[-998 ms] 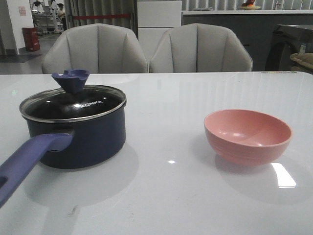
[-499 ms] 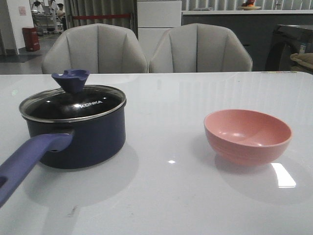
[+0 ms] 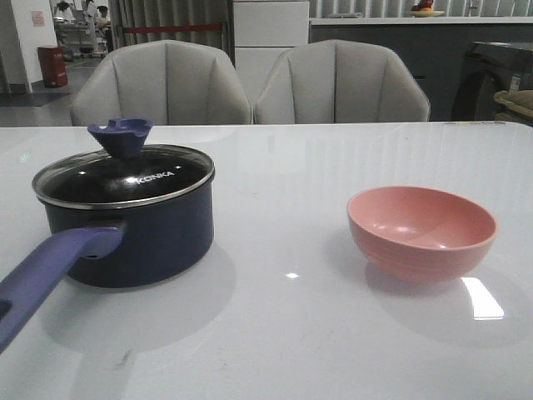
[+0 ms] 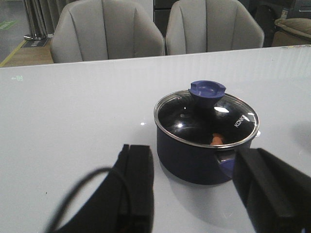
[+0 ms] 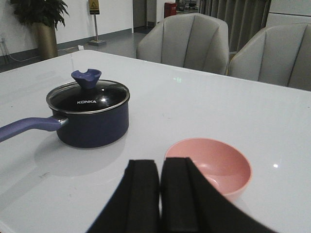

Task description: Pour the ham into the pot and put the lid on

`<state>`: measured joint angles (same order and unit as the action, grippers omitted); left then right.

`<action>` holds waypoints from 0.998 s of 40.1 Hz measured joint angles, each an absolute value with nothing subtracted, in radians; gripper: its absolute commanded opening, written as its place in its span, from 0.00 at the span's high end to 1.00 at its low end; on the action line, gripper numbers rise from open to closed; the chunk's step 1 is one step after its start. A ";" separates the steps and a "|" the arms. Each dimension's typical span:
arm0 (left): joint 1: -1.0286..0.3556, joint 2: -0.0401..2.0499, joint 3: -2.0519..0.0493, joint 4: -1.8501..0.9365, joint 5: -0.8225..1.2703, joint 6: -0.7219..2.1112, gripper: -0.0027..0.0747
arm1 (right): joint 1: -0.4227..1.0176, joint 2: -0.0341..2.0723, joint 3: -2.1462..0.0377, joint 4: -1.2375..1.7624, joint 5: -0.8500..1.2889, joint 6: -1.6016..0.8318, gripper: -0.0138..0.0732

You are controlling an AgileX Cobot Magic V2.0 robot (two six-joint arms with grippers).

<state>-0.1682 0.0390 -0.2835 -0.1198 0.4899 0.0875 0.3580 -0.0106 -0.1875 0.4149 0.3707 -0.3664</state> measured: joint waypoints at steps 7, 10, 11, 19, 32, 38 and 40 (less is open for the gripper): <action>-0.168 0.039 -0.284 -0.120 0.490 0.088 0.81 | 0.358 -0.011 -0.188 0.415 0.371 -0.366 0.63; -0.168 0.039 -0.284 -0.120 0.490 0.088 0.81 | 0.358 -0.011 -0.188 0.415 0.371 -0.366 0.63; -0.168 0.039 -0.284 -0.120 0.490 0.088 0.81 | 0.358 -0.011 -0.188 0.415 0.371 -0.366 0.63; -0.162 0.039 -0.253 -0.120 0.459 0.088 0.81 | 0.358 -0.011 -0.188 0.415 0.371 -0.366 0.63; -0.009 0.000 -0.047 -0.080 0.278 0.075 0.81 | 0.358 -0.011 -0.188 0.415 0.371 -0.366 0.63; -0.001 -0.006 0.008 -0.033 0.172 0.015 0.81 | 0.358 -0.011 -0.188 0.415 0.371 -0.366 0.63; -0.001 -0.006 0.008 -0.029 0.137 0.000 0.81 | 0.358 -0.011 -0.188 0.415 0.371 -0.366 0.63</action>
